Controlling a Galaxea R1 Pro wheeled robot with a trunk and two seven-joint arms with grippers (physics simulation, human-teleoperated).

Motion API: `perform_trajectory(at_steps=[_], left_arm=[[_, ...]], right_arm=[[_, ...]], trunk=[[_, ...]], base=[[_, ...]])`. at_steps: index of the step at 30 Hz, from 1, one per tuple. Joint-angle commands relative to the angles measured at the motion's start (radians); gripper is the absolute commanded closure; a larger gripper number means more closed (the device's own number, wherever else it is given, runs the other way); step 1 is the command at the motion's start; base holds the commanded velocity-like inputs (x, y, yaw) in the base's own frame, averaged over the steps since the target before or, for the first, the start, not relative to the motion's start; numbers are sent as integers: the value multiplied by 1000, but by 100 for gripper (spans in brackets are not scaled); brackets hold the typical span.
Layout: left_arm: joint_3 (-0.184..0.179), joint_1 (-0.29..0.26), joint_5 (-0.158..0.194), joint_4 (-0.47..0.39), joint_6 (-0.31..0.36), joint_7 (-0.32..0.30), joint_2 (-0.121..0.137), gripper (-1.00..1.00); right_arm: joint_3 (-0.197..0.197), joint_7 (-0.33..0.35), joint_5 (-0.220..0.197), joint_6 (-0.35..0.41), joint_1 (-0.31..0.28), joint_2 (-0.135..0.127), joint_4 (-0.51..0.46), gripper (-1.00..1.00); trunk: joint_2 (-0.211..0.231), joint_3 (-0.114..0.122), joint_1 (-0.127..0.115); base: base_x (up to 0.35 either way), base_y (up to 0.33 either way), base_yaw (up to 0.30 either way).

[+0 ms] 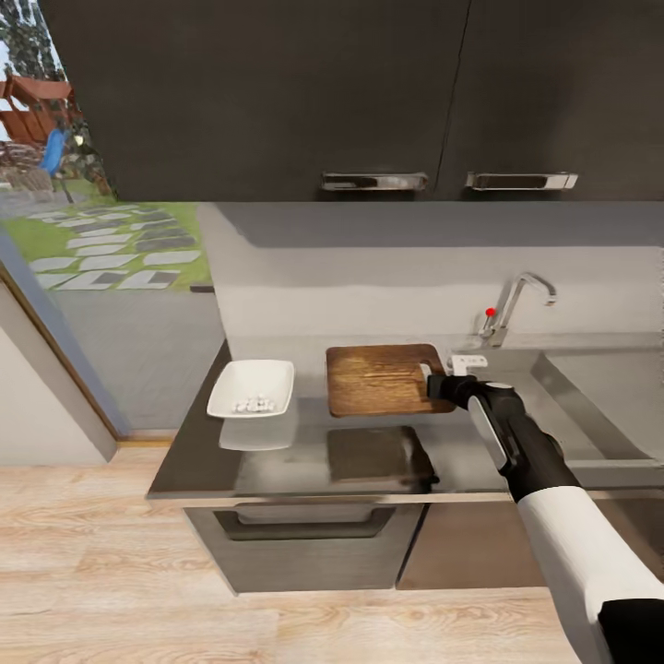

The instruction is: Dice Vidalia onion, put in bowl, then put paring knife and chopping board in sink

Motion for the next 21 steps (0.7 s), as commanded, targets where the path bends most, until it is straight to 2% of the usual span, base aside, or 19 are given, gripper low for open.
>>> perform_trajectory(at_steps=[1, 13, 17, 21], left_arm=[[1, 1, 8, -1, -1, 1, -1, -100], [1, 1, 8, -1, -1, 1, -2, -100], [1, 1, 8, -1, -4, 1, -2, -100], [1, 1, 8, 0, -7, 1, -2, -100]], right_arm=[[1, -1, -10, 4, -1, -2, -1, 100], [0, -6, -8, 5, -1, -2, -1, 100], [0, -62, -10, 6, -1, 0, -1, 100], [0, -78, -11, 6, -1, 1, -1, 100]], trunk=[[-2, -2, 1], [-2, -2, 1], [-2, -2, 1], [-2, -2, 1]], base=[[0, -280, 0], [0, -272, 0], [0, -254, 0], [0, -221, 0]])
